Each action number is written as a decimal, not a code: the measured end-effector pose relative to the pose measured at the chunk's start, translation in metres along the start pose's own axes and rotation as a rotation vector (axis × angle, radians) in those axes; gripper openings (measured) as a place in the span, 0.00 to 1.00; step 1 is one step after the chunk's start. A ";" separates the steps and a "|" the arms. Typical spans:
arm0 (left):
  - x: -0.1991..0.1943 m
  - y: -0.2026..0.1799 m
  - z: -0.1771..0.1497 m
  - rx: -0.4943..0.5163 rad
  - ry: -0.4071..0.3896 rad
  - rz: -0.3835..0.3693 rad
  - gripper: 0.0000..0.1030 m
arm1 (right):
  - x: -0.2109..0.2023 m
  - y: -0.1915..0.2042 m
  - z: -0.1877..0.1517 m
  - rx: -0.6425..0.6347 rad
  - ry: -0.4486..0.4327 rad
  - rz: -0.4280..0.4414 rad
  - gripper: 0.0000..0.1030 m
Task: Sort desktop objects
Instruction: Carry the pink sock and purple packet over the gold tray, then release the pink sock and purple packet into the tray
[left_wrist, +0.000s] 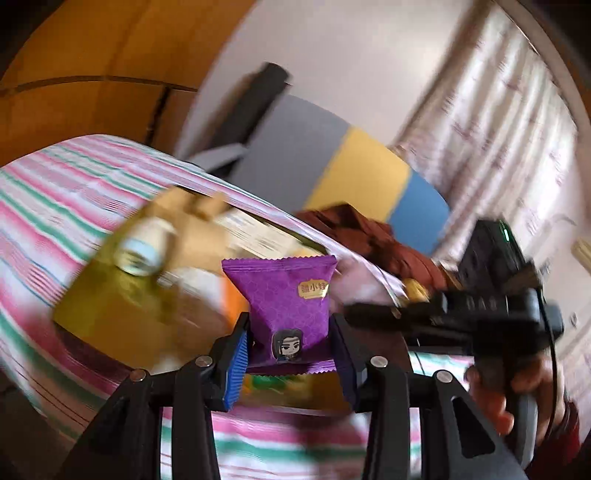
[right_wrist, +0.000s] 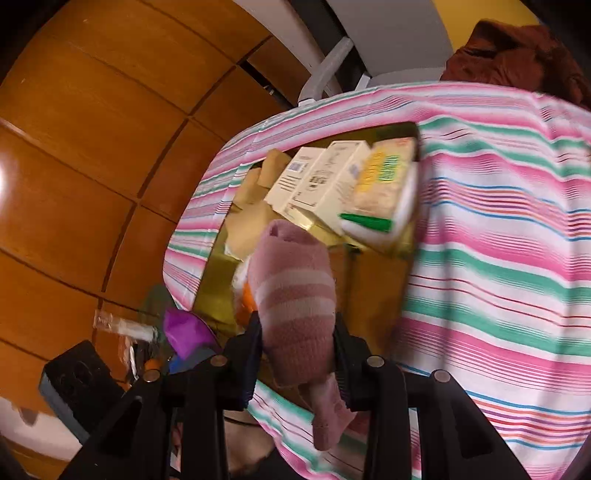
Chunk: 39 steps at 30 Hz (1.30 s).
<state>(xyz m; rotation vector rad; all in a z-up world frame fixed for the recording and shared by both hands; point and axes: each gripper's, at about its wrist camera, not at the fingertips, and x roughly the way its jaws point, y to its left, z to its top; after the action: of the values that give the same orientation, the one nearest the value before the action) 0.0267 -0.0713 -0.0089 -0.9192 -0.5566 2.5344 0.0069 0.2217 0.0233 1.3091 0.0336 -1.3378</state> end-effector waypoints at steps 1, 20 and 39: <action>0.001 0.011 0.008 -0.006 -0.002 0.030 0.40 | 0.009 0.002 0.004 0.028 0.001 0.004 0.35; 0.012 0.077 0.023 -0.120 0.063 0.229 0.63 | 0.027 0.004 0.021 0.105 -0.076 0.007 0.57; 0.011 -0.048 -0.025 0.104 0.104 0.075 0.63 | -0.055 -0.063 -0.025 0.122 -0.128 -0.081 0.60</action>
<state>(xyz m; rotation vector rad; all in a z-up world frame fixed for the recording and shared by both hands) 0.0460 -0.0198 -0.0095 -1.0448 -0.3613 2.5374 -0.0402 0.2941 0.0100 1.3324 -0.0852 -1.5104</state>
